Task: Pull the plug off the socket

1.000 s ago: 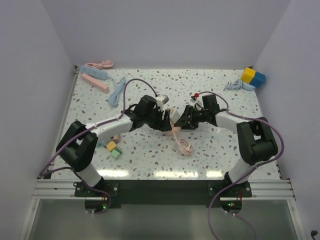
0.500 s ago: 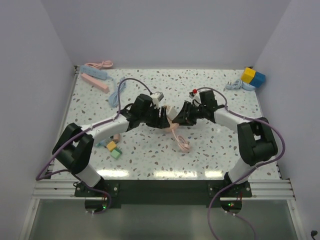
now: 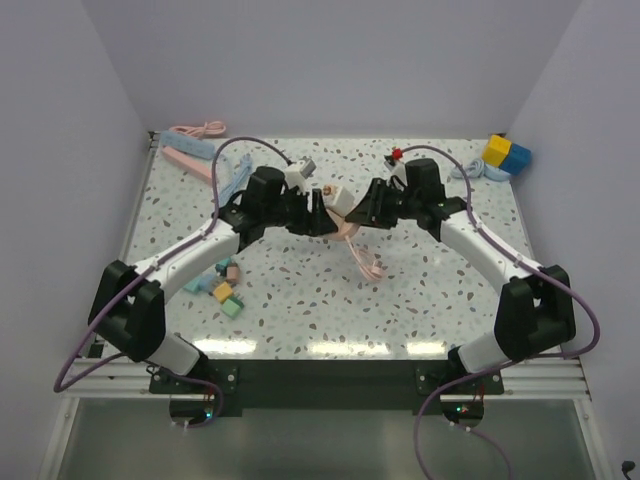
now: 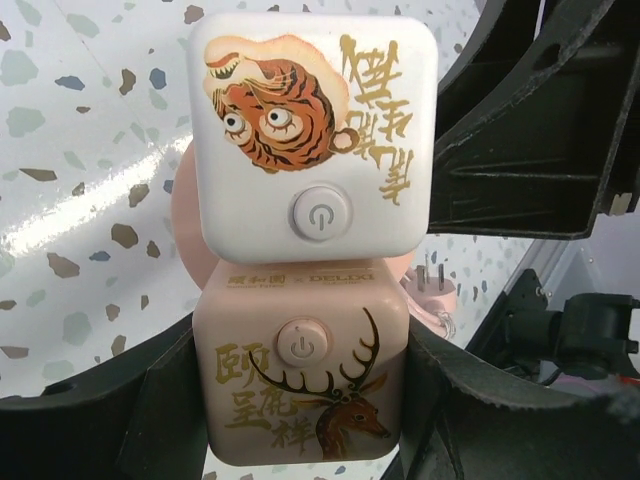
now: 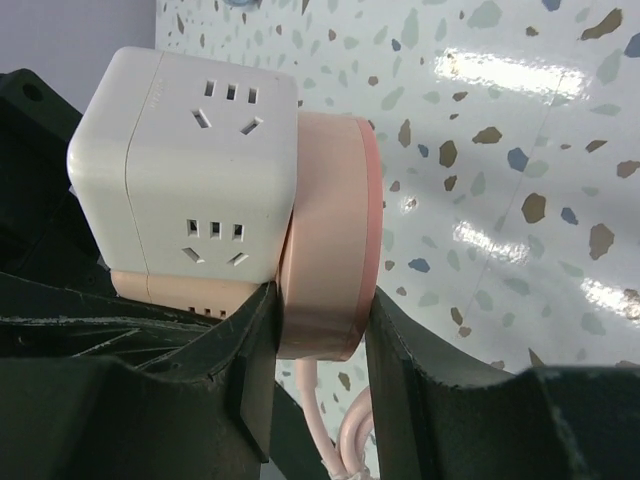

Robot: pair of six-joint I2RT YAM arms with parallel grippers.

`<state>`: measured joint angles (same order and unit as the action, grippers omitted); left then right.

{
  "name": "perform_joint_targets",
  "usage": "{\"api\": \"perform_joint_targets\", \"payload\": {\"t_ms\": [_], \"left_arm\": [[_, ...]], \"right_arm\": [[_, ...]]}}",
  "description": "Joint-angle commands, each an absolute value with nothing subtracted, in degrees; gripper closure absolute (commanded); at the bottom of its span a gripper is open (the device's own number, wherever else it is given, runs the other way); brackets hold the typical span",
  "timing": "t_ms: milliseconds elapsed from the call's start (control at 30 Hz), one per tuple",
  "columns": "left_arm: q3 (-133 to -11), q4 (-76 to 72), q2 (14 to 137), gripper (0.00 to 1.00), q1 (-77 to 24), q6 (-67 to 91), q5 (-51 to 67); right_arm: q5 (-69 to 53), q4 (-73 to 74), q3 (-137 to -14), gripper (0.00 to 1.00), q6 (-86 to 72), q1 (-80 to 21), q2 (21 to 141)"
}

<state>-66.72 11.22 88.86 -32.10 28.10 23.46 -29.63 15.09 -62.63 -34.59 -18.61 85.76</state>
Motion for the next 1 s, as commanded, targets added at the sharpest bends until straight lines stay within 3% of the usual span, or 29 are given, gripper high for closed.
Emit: {"api": "perform_joint_targets", "payload": {"t_ms": [0,133,333,633,967], "left_arm": [[-61.8,-3.0,75.3,1.00,-26.4,34.4,24.5],[-58.0,-5.8,71.5,1.00,-23.7,36.6,24.9],[-64.9,4.3,74.3,1.00,-22.6,33.4,25.3],[-68.6,22.0,80.1,1.00,-12.6,28.8,14.7],[-58.1,28.5,82.0,1.00,-2.0,32.1,0.7]], "right_arm": [[-9.7,26.2,-62.7,1.00,-27.6,-15.8,85.6],[-9.1,27.1,-64.2,1.00,-26.8,-15.8,85.5],[-10.1,27.9,-66.0,1.00,-25.0,-15.6,84.9],[-15.2,26.0,-66.3,1.00,-26.6,-15.2,82.9],[-21.9,25.9,-68.2,1.00,-26.3,-15.1,83.1]]}}
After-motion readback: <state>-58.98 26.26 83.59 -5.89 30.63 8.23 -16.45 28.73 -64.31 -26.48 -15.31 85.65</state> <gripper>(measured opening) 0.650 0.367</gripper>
